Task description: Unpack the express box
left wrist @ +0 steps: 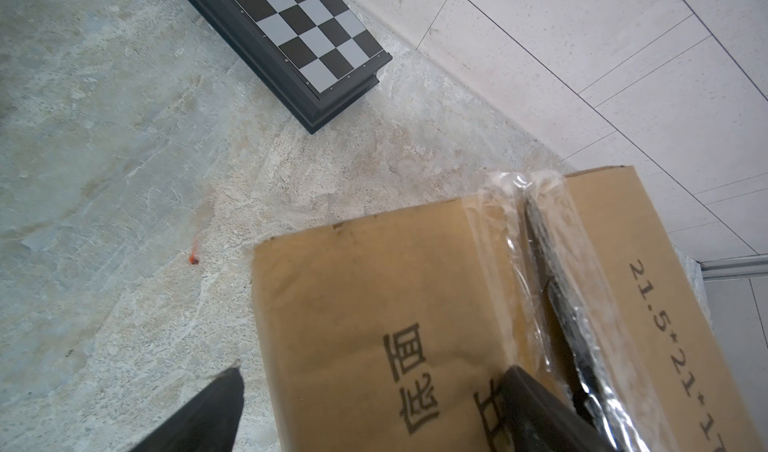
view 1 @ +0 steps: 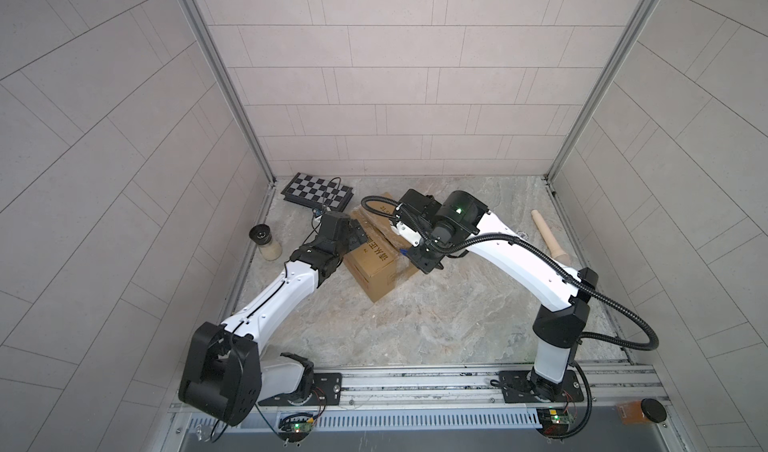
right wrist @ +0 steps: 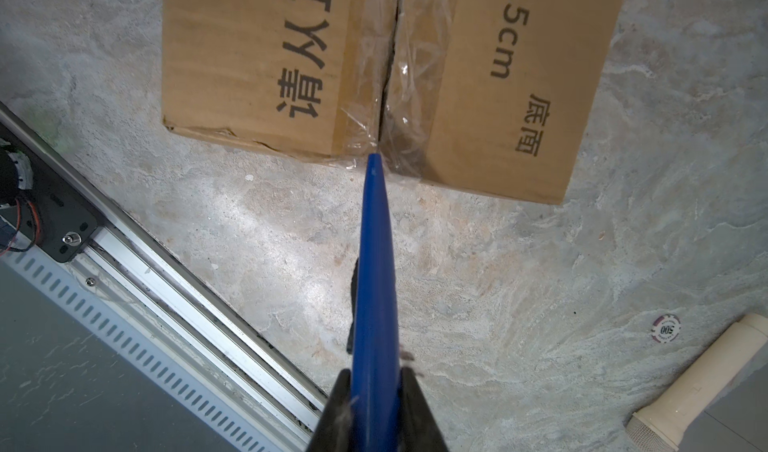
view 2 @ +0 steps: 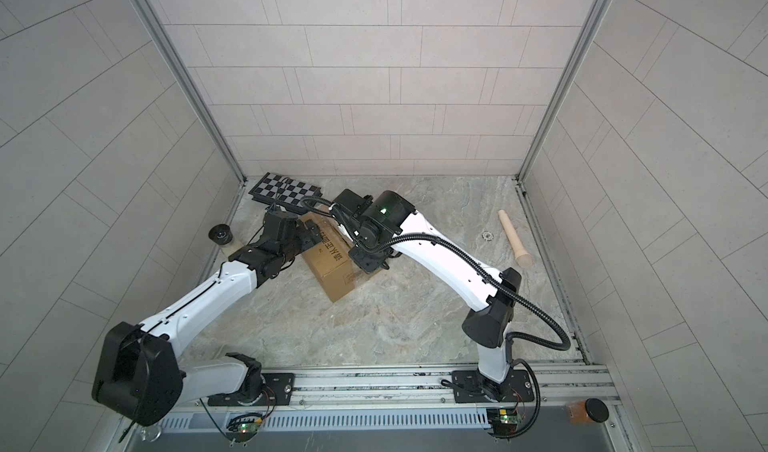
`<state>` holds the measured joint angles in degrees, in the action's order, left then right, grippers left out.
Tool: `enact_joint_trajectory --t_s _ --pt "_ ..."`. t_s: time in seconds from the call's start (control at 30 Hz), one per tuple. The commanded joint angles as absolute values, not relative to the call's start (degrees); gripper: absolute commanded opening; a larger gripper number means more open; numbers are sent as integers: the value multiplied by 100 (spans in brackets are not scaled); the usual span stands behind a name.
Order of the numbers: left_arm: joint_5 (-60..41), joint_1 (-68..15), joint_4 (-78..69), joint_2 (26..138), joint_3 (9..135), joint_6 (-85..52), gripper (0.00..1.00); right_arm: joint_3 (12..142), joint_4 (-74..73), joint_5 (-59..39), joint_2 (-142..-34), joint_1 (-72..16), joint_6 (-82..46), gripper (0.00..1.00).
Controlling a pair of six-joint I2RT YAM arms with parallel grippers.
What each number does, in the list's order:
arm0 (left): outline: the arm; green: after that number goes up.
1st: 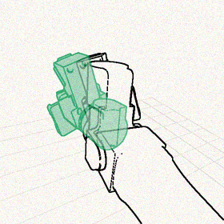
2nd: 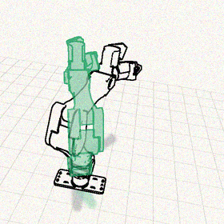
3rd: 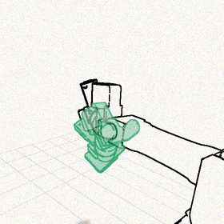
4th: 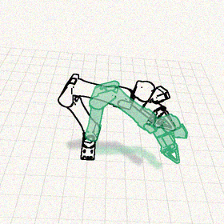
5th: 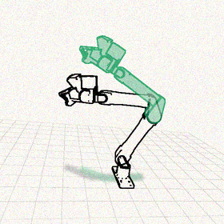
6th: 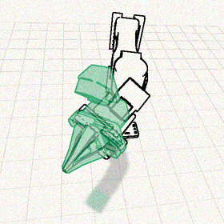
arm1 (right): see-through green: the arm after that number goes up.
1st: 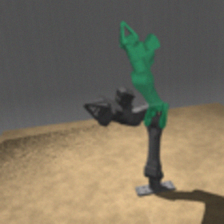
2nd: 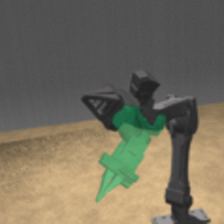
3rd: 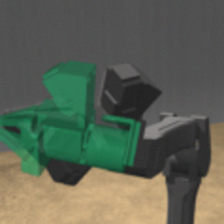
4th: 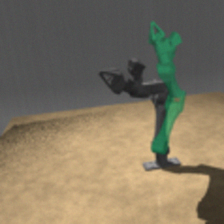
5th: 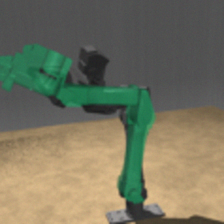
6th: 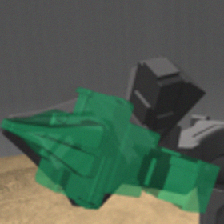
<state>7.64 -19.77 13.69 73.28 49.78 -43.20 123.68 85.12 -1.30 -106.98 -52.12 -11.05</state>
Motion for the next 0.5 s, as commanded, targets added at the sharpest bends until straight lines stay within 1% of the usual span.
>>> enact_joint_trajectory --t_s 0.0,0.1,0.23,0.47 --pt "697 -1971 2558 7559 4588 -4187 99 12558 8035 -438 -11208 -5273 -1111 0" --pt "667 -1968 2514 7567 4544 -4214 99 12647 8042 -453 -11339 -5282 -1123 0" --pt "693 -1969 2495 7641 4513 -4213 99 12652 8211 -423 -11253 -5276 -1107 0" --pt "834 -1958 2514 7756 4491 -4166 99 12152 8799 -43 -10527 -5269 -1132 0"
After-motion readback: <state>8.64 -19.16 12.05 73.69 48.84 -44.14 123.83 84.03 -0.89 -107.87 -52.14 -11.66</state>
